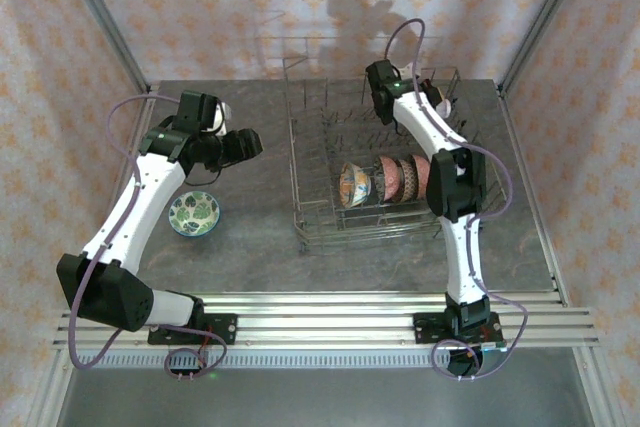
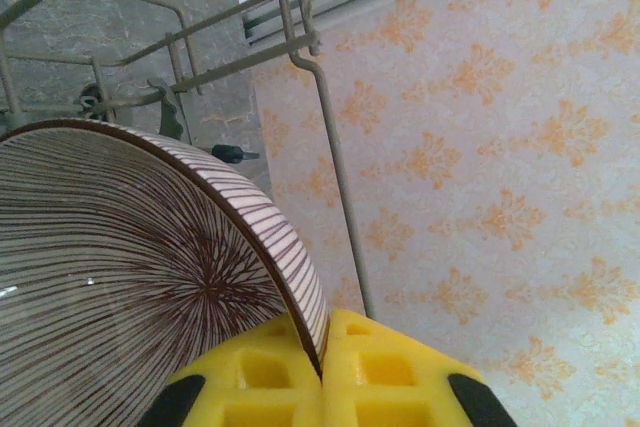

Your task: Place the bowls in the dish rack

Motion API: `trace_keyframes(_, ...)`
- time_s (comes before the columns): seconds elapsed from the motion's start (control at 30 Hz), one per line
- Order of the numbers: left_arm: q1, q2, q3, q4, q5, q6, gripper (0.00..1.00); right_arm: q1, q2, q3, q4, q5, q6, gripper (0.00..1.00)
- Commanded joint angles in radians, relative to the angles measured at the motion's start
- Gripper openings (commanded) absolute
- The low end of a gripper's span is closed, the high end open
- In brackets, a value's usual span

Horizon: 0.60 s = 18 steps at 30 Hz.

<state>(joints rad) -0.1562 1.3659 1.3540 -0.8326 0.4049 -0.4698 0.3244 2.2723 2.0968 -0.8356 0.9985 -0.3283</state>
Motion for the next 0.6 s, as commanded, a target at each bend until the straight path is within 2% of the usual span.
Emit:
trace_keyframes(0.0,0.014,-0.012,-0.018,0.015,0.010,0.018,0.72,0.008,0.025,0.058,0.049,0.075,-0.053,0.00)
trace_keyframes(0.1,0.018,-0.017,-0.019,0.011,0.008,0.020,0.72,0.010,0.044,0.071,0.046,0.079,-0.065,0.02)
trace_keyframes(0.3,0.030,-0.039,-0.027,-0.007,0.002,0.023,0.72,0.018,0.063,0.094,-0.008,0.052,-0.039,0.17)
trace_keyframes(0.47,0.052,-0.074,-0.046,-0.042,-0.001,0.023,0.72,0.020,0.091,0.143,-0.102,-0.034,0.017,0.30)
trace_keyframes(0.57,0.077,-0.115,-0.070,-0.073,-0.012,0.018,0.72,0.019,0.102,0.157,-0.131,-0.059,0.036,0.33)
